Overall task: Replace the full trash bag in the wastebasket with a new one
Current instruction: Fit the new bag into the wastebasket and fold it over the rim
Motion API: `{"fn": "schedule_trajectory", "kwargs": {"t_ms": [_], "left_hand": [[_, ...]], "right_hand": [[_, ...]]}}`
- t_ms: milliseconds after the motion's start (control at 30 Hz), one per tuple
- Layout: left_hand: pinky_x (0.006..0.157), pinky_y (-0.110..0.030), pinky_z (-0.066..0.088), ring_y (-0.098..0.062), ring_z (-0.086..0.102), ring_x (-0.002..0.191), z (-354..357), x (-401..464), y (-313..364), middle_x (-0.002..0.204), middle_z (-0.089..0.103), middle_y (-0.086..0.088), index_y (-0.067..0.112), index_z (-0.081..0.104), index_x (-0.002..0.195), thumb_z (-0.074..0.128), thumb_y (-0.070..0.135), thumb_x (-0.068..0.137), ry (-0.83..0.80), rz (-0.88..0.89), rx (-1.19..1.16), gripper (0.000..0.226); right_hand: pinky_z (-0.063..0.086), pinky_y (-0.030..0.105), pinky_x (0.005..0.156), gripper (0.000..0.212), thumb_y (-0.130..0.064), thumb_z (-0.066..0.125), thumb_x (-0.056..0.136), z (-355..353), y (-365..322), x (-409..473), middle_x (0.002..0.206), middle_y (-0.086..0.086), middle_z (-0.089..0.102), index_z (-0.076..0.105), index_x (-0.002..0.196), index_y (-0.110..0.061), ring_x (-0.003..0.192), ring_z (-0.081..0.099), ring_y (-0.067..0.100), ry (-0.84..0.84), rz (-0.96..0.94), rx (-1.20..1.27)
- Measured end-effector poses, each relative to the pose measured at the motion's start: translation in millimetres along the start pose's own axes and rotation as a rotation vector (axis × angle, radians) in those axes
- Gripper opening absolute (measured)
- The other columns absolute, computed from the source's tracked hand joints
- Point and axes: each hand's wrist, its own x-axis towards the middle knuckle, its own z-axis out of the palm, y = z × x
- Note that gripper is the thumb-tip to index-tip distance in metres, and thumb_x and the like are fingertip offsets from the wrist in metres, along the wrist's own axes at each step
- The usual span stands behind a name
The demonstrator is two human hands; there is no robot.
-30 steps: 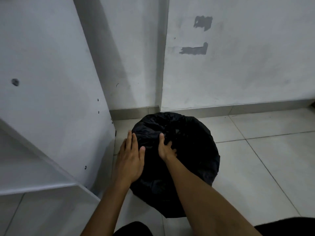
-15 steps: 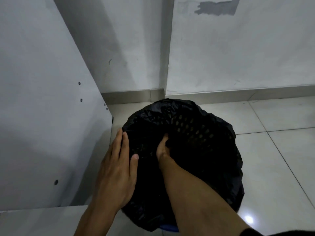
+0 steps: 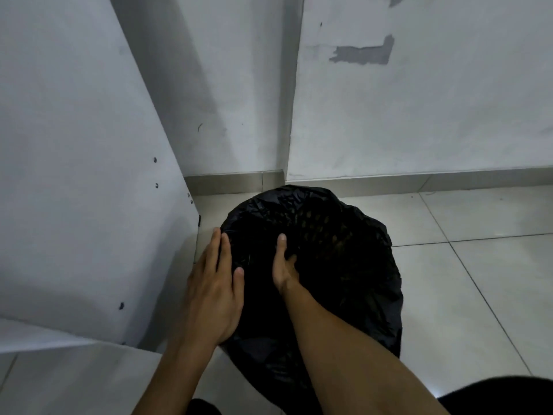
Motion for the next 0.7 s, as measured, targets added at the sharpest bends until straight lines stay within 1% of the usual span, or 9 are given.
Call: {"fn": "schedule_trajectory", "kwargs": {"t_ms": [100, 200, 233, 300, 367, 433, 533, 600, 700], "left_hand": [[0.12, -0.043, 0.022, -0.024, 0.013, 0.15, -1.0, -0.1, 1.5, 0.165, -0.008, -0.001, 0.013, 0.002, 0.156, 0.001, 0.051, 0.092, -0.023, -0.014, 0.091, 0.075], [0.121, -0.048, 0.007, -0.027, 0.005, 0.152, -5.0, 2.1, 4.0, 0.165, 0.001, -0.004, 0.013, 0.01, 0.156, 0.003, 0.051, 0.093, -0.024, -0.014, 0.242, 0.074], [0.121, -0.049, 0.004, -0.028, 0.006, 0.152, -6.7, 5.9, 5.9, 0.165, 0.008, -0.006, 0.012, 0.017, 0.155, 0.008, 0.05, 0.095, -0.022, 0.04, 0.304, 0.072], [0.119, -0.049, 0.008, -0.029, 0.019, 0.149, -11.4, 19.0, 12.7, 0.16, 0.026, -0.009, 0.009, 0.035, 0.15, 0.018, 0.048, 0.098, -0.027, 0.228, 0.409, 0.067], [0.117, -0.048, 0.01, -0.028, 0.024, 0.148, -15.7, 36.4, 18.6, 0.155, 0.038, -0.008, 0.01, 0.045, 0.146, 0.015, 0.049, 0.098, -0.077, 0.371, 0.482, 0.068], [0.12, -0.047, 0.003, -0.026, 0.014, 0.151, -20.4, 52.8, 18.2, 0.157, 0.034, -0.004, 0.012, 0.039, 0.149, -0.003, 0.056, 0.09, -0.167, 0.371, 0.543, 0.085], [0.12, -0.052, -0.005, -0.027, -0.008, 0.152, -18.9, 64.8, 7.4, 0.164, 0.013, 0.002, 0.016, 0.022, 0.155, -0.023, 0.062, 0.071, -0.275, 0.311, 0.693, 0.106], [0.12, -0.053, -0.005, -0.028, -0.014, 0.15, -16.5, 67.4, 3.1, 0.165, 0.003, 0.002, 0.016, 0.015, 0.157, -0.027, 0.063, 0.067, -0.292, 0.319, 0.744, 0.109], [0.12, -0.053, -0.005, -0.029, -0.016, 0.15, -12.9, 68.7, 1.1, 0.165, -0.001, 0.001, 0.017, 0.013, 0.157, -0.026, 0.064, 0.067, -0.28, 0.311, 0.709, 0.109]], "right_hand": [[0.013, 0.058, 0.121, 0.104, -0.089, 0.012, 0.08, -7.4, -7.8, -22.5, 0.165, 0.02, 0.01, -0.005, 0.16, -0.025, 0.15, 0.015, 0.042, -0.004, -0.04, -0.091], [0.016, 0.058, 0.12, 0.1, -0.088, 0.008, 0.081, -22.9, -17.0, -37.2, 0.164, 0.02, 0.013, -0.002, 0.16, -0.028, 0.149, 0.017, 0.042, -0.029, -0.151, -0.306], [0.018, 0.056, 0.12, 0.095, -0.086, 0.009, 0.084, -30.9, -20.9, -43.4, 0.164, 0.02, 0.015, 0.001, 0.16, -0.03, 0.149, 0.019, 0.041, -0.027, -0.225, -0.463], [0.022, 0.052, 0.118, 0.083, -0.079, 0.011, 0.09, -52.5, -25.0, -46.2, 0.162, 0.018, 0.021, 0.004, 0.16, -0.035, 0.147, 0.024, 0.038, 0.023, -0.399, -0.829], [0.022, 0.05, 0.117, 0.077, -0.074, 0.014, 0.093, -79.8, -30.7, -45.2, 0.163, 0.016, 0.02, 0.004, 0.159, -0.037, 0.148, 0.022, 0.034, 0.078, -0.55, -1.095], [0.019, 0.048, 0.119, 0.078, -0.075, 0.011, 0.092, -108.3, -32.0, -41.7, 0.166, 0.013, 0.013, 0.001, 0.159, -0.037, 0.151, 0.016, 0.031, 0.077, -0.629, -1.261], [0.014, 0.043, 0.122, 0.092, -0.08, -0.007, 0.078, -140.0, -25.4, -42.7, 0.168, 0.01, 0.004, -0.004, 0.159, -0.037, 0.154, 0.008, 0.026, 0.067, -0.71, -1.479], [0.009, 0.042, 0.124, 0.095, -0.081, -0.011, 0.075, -149.6, -22.7, -47.0, 0.168, 0.009, 0.002, -0.004, 0.159, -0.036, 0.155, 0.002, 0.024, 0.08, -0.768, -1.565], [0.005, 0.042, 0.124, 0.094, -0.078, -0.012, 0.081, -160.7, -18.1, -53.1, 0.168, 0.007, 0.01, 0.01, 0.16, -0.033, 0.155, 0.001, 0.023, 0.196, -0.87, -1.578]]}}
